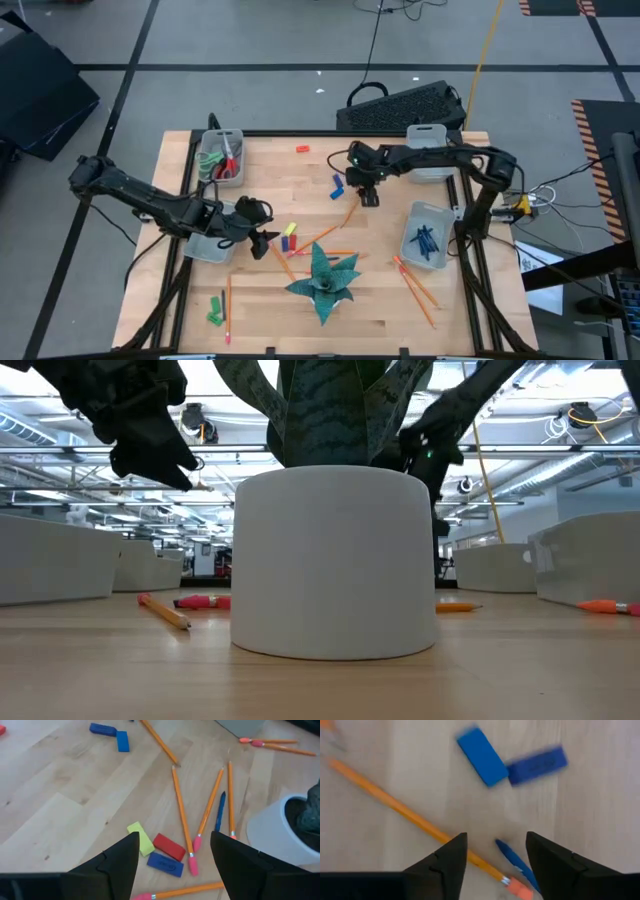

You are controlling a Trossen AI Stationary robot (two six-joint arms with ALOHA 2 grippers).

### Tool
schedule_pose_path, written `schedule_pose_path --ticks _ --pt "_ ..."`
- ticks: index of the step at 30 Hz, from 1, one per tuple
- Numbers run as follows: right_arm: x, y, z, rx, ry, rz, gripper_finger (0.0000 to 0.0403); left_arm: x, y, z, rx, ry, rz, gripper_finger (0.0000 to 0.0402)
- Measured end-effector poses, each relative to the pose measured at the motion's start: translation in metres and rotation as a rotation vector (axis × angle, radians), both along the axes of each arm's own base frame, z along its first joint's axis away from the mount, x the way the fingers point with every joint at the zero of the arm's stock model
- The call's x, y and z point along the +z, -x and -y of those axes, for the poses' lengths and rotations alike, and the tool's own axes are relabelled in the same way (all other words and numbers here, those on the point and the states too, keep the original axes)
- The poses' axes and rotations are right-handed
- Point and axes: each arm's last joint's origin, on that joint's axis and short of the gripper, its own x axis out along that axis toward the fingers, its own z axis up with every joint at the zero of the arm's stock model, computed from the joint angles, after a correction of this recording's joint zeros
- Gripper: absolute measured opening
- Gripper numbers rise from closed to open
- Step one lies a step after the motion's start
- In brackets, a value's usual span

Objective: Sort crayons/erasers/pens/pencils in bins
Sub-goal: Put the top blue crayon into the bottom right gray bin

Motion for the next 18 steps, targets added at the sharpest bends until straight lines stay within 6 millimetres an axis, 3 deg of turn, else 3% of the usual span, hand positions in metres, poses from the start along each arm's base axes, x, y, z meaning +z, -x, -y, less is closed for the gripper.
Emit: schedule_pose_path --ticks 9,18 --pt "-0.024 0.006 0.023 0.001 -0.014 -0.045 0.0149 0.001 -0.001 -0.001 0.014 0.004 0.009 0.0246" --pt "-0.024 0.016 0.035 -0.020 -0.019 -0.059 0.0133 0.003 -0.004 -0.002 0.044 0.029 0.054 0.0246"
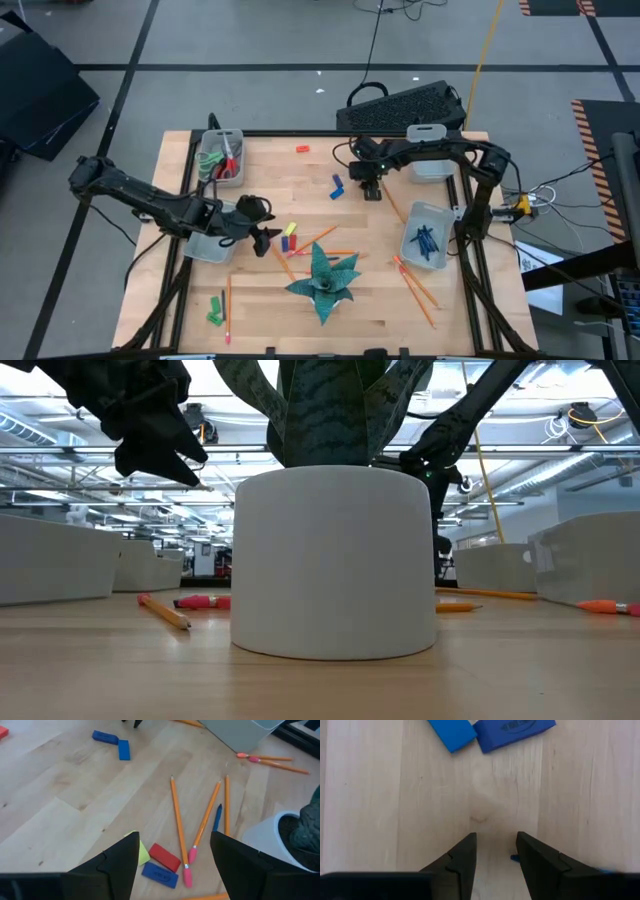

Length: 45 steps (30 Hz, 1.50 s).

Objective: Sort crayons/erasers/pens/pencils in bins
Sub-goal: Put the top blue crayon into the bottom right gray bin

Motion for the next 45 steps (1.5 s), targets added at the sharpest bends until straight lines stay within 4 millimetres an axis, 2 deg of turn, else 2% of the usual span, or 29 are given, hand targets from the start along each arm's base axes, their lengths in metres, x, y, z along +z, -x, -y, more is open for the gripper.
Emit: schedule_pose_path --ticks 3,6,8,10,12,14,19,23,28,31,35,41,45 --pt "0.005 0.001 -0.001 -0.024 0.008 0.006 0.0132 0.001 -0.001 0.000 0.003 -0.015 0.012 0.0246" --pt "0.024 0.004 -0.001 -0.100 0.032 0.058 0.0134 0.001 -0.001 -0.001 0.002 -0.032 0.011 0.0246" --pt "0.042 0.005 0.002 -0.265 0.075 0.129 0.0139 0.001 -0.001 -0.002 0.024 -0.056 0.016 0.0246" --pt "0.055 0.007 0.005 -0.528 0.101 0.194 0.0145 0.002 -0.002 -0.005 0.060 -0.088 0.025 0.0246" --pt "0.063 0.012 0.006 -0.733 0.127 0.224 0.0150 0.005 -0.004 -0.011 0.081 -0.139 0.049 0.0246" --pt "0.066 0.014 0.007 -0.847 0.134 0.247 0.0154 0.009 -0.009 -0.019 0.102 -0.203 0.084 0.0246" --pt "0.052 0.018 0.010 -1.018 0.124 0.205 0.0157 0.032 -0.023 -0.051 0.122 -0.324 0.221 0.0246" --pt "0.037 0.023 0.017 -1.118 0.088 0.147 0.0157 0.065 -0.029 -0.078 0.043 -0.332 0.291 0.0246" --pt "0.029 0.033 0.024 -1.214 0.018 0.086 0.0152 0.098 -0.027 -0.097 0.049 -0.279 0.302 0.0246" --pt "0.023 0.040 0.025 -1.274 -0.003 0.015 0.0147 0.115 -0.026 -0.101 0.059 -0.148 0.367 0.0246" --pt "0.019 0.037 0.025 -1.327 -0.044 0.032 0.0144 0.135 -0.027 -0.100 0.076 -0.042 0.475 0.0246" --pt "0.019 0.037 0.025 -1.460 -0.081 0.061 0.0144 0.161 -0.024 -0.099 0.082 -0.028 0.557 0.0246" --pt "0.018 0.038 0.021 -1.541 -0.101 0.047 0.0144 0.171 -0.022 -0.100 0.061 -0.066 0.572 0.0246"
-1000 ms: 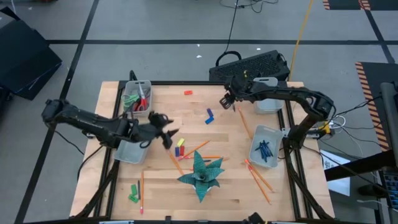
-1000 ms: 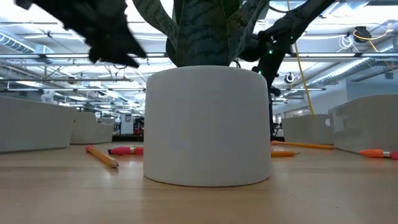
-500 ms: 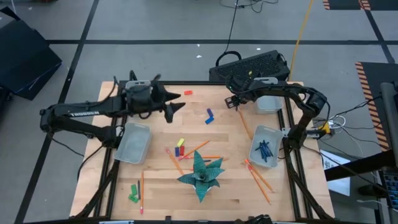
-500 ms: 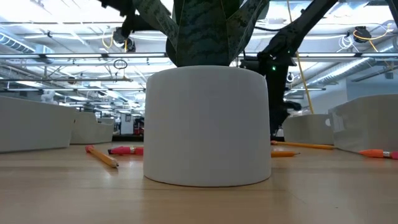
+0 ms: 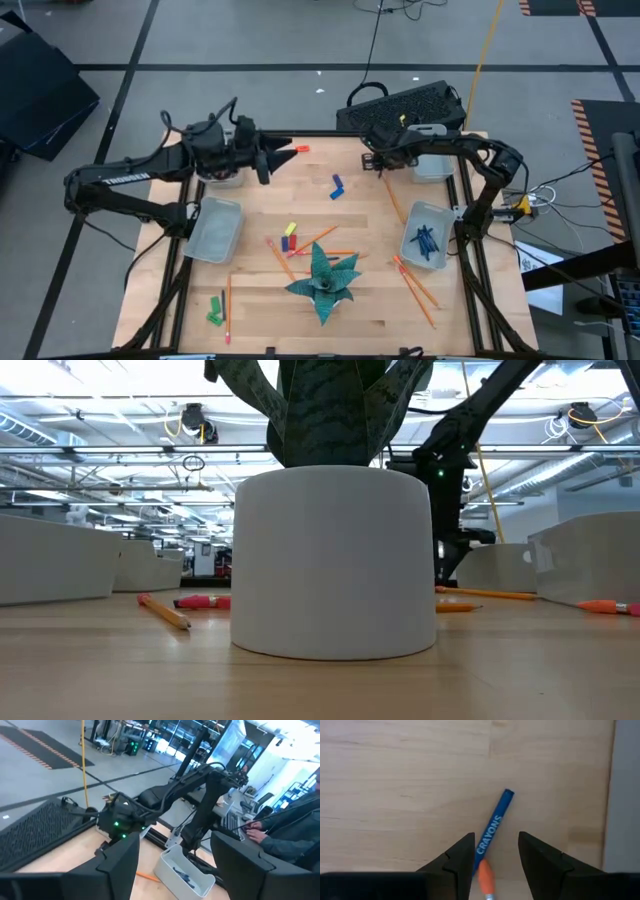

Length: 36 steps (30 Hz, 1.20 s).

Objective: Sort crayons/erasers/pens/pencils in bins
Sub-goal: Put the top blue crayon into the bottom right gray bin

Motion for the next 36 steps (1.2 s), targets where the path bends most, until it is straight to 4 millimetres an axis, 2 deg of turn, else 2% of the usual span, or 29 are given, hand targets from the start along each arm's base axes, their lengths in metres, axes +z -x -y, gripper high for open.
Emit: schedule_pose_path --ticks 5,9,17,21,30,36 --pt "-0.002 -0.009 -0.008 -0.054 0.007 0.030 0.0144 0.006 0.004 -0.009 0.007 -0.037 0.001 0.0246" --pt "-0.012 -0.015 -0.015 -0.119 0.011 0.015 0.0144 0.006 0.006 -0.018 -0.005 -0.040 -0.004 0.0246" --pt "-0.026 -0.023 -0.023 -0.224 0.036 -0.004 0.0140 0.006 0.010 -0.028 -0.114 -0.058 -0.006 0.0246" --pt "-0.026 -0.022 -0.021 -0.264 0.067 -0.004 0.0115 0.005 0.011 -0.032 -0.135 -0.066 -0.014 0.0246" --pt "-0.026 -0.014 -0.001 -0.304 0.090 0.024 0.0038 0.005 0.012 -0.034 -0.143 -0.082 -0.017 0.0246" --pt "-0.026 -0.016 0.002 -0.290 0.121 0.034 0.0014 0.005 0.012 -0.034 -0.143 -0.093 -0.019 0.0246"
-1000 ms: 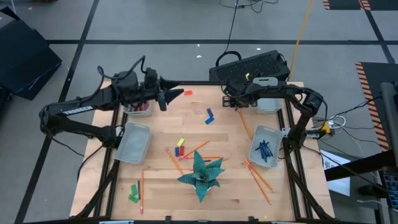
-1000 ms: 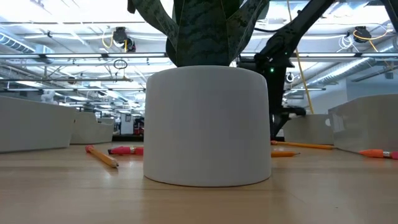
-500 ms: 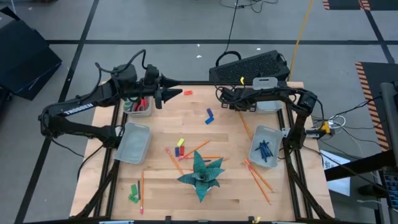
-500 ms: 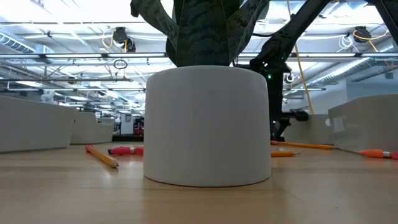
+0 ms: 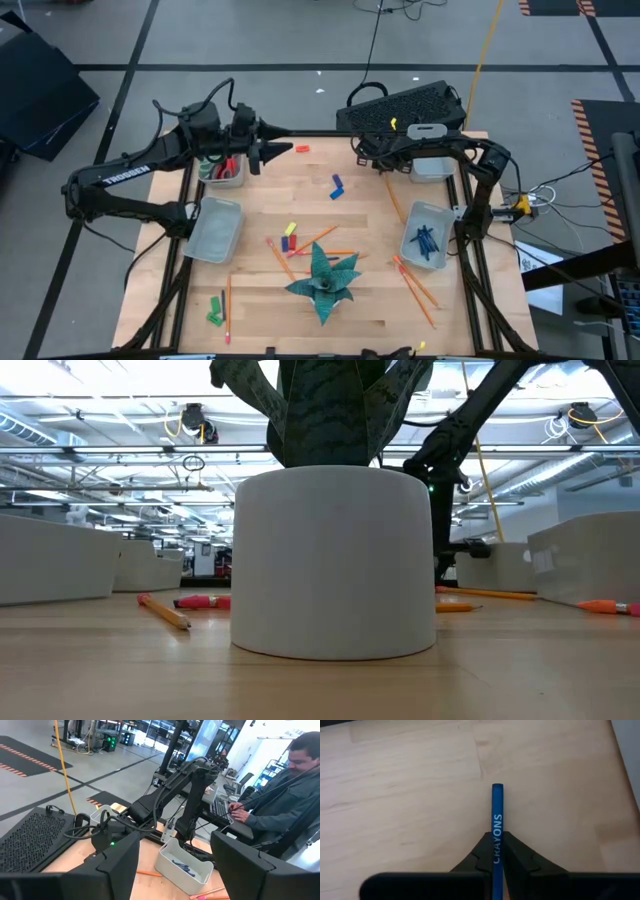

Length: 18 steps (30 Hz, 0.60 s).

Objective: Sort crayons/erasers/pens/pencils in bins
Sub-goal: Put the top blue crayon into the bottom right gray bin

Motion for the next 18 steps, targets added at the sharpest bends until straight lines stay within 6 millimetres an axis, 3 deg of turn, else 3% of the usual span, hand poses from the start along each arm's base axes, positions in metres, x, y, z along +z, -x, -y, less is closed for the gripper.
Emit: schedule_pose_path --ticks 7,13,18 --pt "0.017 0.001 -0.002 0.057 0.034 0.024 0.0016 0.000 0.000 -0.001 0.049 -0.020 -0.004 0.0246" --pt "0.069 0.008 -0.015 0.133 0.119 0.128 0.0016 0.000 0.000 -0.002 0.056 -0.050 -0.009 0.0246" --pt "0.120 0.024 -0.059 0.253 0.093 0.229 0.0016 0.000 0.001 -0.004 0.143 -0.102 -0.018 0.0246"
